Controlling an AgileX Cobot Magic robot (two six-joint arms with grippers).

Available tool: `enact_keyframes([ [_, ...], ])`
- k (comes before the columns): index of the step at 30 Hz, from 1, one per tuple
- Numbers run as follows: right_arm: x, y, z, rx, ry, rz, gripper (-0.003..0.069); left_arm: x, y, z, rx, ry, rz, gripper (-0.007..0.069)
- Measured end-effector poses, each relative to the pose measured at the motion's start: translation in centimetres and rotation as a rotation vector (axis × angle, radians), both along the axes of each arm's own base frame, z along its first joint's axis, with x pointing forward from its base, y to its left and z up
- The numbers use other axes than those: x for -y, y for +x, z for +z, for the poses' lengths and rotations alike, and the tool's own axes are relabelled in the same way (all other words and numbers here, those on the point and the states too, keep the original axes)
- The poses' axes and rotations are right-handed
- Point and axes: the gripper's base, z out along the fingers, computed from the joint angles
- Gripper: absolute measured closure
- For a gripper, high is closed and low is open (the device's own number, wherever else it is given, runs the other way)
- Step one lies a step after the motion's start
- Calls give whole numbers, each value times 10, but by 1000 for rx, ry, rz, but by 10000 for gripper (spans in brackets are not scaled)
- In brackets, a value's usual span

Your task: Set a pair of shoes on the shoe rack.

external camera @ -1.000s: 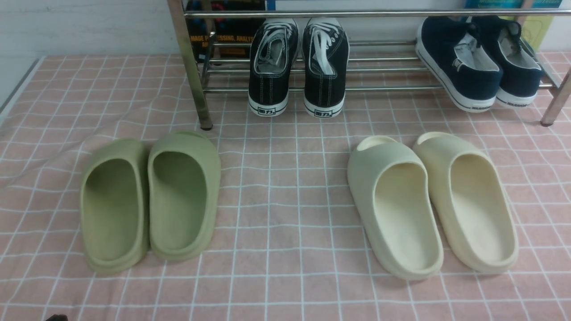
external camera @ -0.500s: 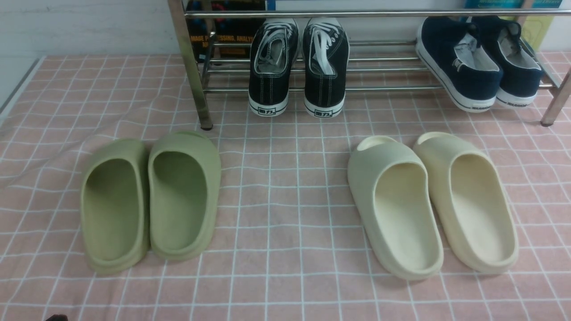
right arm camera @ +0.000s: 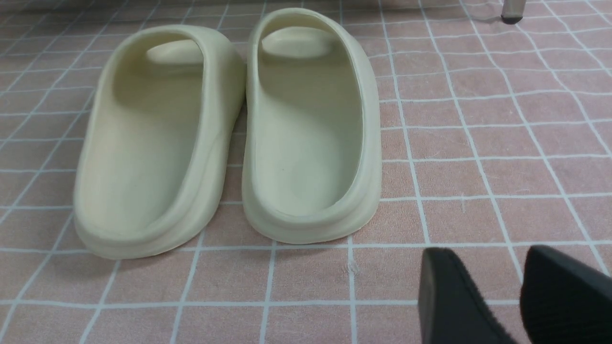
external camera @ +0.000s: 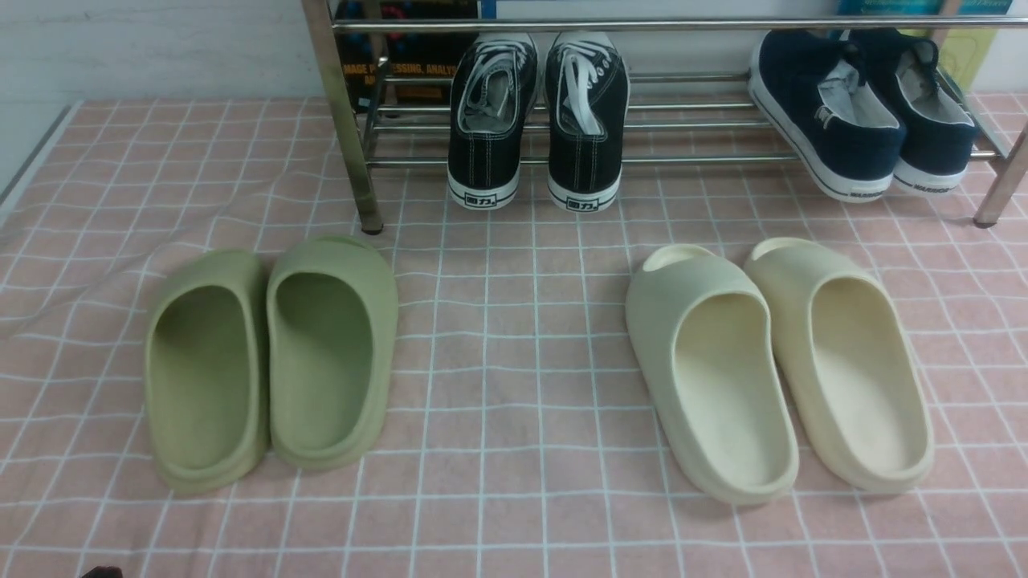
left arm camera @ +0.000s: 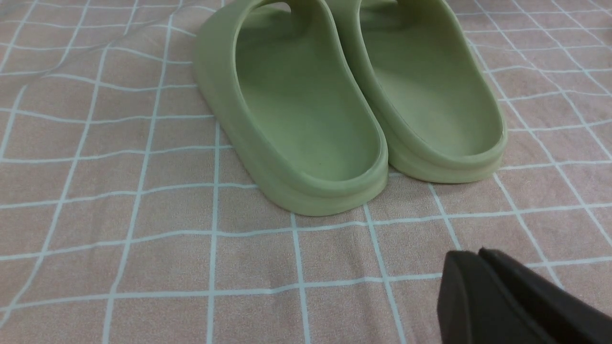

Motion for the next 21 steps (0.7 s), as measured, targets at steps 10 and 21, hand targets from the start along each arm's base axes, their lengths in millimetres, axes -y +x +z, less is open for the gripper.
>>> enact_keyframes([
  [10,0,0,0,0,0,0,419,0,0,0,0,0,0,573],
  [21,0,0,0,0,0,0,419,0,0,0,0,1,0,566],
])
